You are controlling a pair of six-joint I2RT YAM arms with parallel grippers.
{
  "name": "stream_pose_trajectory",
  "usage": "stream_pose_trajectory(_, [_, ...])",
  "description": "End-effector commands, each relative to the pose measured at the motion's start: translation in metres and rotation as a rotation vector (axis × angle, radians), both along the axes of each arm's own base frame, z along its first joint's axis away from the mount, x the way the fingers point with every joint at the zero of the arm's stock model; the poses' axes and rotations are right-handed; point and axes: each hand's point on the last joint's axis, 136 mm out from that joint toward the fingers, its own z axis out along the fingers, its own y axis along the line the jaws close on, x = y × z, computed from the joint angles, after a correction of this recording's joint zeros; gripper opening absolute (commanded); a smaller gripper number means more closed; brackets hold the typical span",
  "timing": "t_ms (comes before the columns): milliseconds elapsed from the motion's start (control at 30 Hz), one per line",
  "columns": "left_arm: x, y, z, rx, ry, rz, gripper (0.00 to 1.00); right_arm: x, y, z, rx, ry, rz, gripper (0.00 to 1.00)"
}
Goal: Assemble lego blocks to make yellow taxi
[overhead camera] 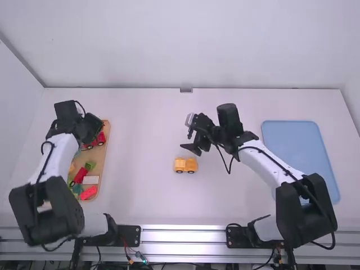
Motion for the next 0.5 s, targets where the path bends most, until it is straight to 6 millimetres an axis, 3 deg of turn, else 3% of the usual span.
stream_pose_trajectory(0, [-0.01, -0.072, 0.019, -0.043, -0.179, -0.372, 0.06, -0.001, 0.013, 0.008, 0.124, 0.172, -0.016, 0.99])
stream_pose_trajectory(67, [-0.022, -0.122, 0.042, -0.067, -0.397, -0.598, 0.08, -0.006, 0.024, 0.019, 0.262, 0.281, 0.065, 0.99])
stream_pose_trajectory(167, [-0.039, -0.157, 0.056, -0.071, -0.559, -0.774, 0.1, -0.016, 0.026, 0.032, 0.376, 0.361, 0.198, 0.98])
stream_pose_trajectory(233, [-0.06, -0.192, 0.067, -0.074, -0.716, -0.957, 0.11, -0.029, 0.023, 0.045, 0.463, 0.432, 0.365, 0.99])
stream_pose_trajectory(467, [-0.095, -0.25, 0.071, -0.106, -0.918, -1.24, 0.07, -0.032, 0.027, 0.054, 0.487, 0.605, 0.419, 0.99])
